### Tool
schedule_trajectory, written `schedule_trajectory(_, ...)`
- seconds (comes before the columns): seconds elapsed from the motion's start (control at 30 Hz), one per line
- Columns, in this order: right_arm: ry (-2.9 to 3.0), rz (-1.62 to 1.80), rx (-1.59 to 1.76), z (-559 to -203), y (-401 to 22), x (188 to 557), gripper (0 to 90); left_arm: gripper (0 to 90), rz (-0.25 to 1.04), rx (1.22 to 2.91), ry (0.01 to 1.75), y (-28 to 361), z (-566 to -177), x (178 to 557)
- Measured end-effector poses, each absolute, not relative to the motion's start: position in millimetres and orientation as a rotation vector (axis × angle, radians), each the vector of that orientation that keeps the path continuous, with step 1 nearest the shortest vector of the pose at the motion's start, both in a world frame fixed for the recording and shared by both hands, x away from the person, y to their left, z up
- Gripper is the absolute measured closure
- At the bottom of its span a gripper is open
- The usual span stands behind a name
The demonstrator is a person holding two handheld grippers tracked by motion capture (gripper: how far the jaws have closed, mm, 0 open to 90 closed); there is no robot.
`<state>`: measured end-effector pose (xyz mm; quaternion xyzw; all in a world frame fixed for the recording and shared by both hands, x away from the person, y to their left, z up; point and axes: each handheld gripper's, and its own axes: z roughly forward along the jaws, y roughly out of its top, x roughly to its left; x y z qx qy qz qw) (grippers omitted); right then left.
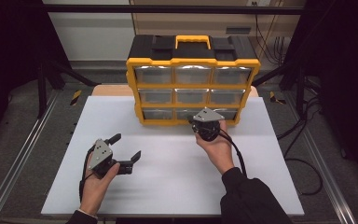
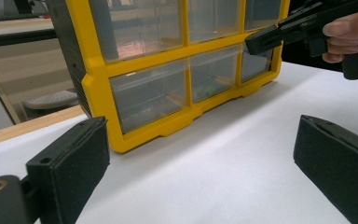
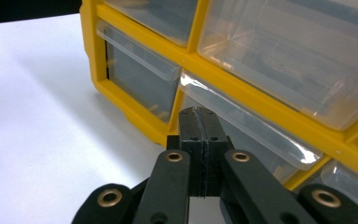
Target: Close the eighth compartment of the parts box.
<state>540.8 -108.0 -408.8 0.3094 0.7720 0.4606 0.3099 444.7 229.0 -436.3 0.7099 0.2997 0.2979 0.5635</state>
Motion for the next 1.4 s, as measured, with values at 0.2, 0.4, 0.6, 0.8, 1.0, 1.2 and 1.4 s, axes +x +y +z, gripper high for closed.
schedule_trajectory(0.2,2.019,1.258,0.796,-403.3,-108.6,537.1,84.9,3.1,0.699,1.670,0.708,228.8,-436.5,445.2)
schedule_trajectory(0.4,2.013,1.258,0.791,-399.4,-111.1,534.1,81.3,3.1,0.698,1.673,0.705,228.2,-436.4,445.2)
schedule_trajectory(0.6,1.988,1.275,0.801,-395.6,-112.8,532.5,49.7,3.1,0.698,1.675,0.705,228.3,-436.4,445.3)
schedule_trajectory(0.8,1.987,1.257,0.832,-395.1,-111.9,531.0,22.3,3.1,0.699,1.675,0.706,228.8,-436.5,445.3)
schedule_trajectory(1.0,1.990,1.242,0.847,-394.8,-114.2,529.8,11.8,3.0,0.702,1.673,0.710,229.0,-436.6,445.6)
schedule_trajectory(1.2,1.972,1.264,0.854,-387.9,-118.9,524.8,10.3,2.8,0.704,1.667,0.713,230.3,-436.1,445.1)
schedule_trajectory(1.4,1.964,1.273,0.859,-382.4,-125.1,521.2,11.2,2.8,0.703,1.670,0.712,229.5,-436.2,445.0)
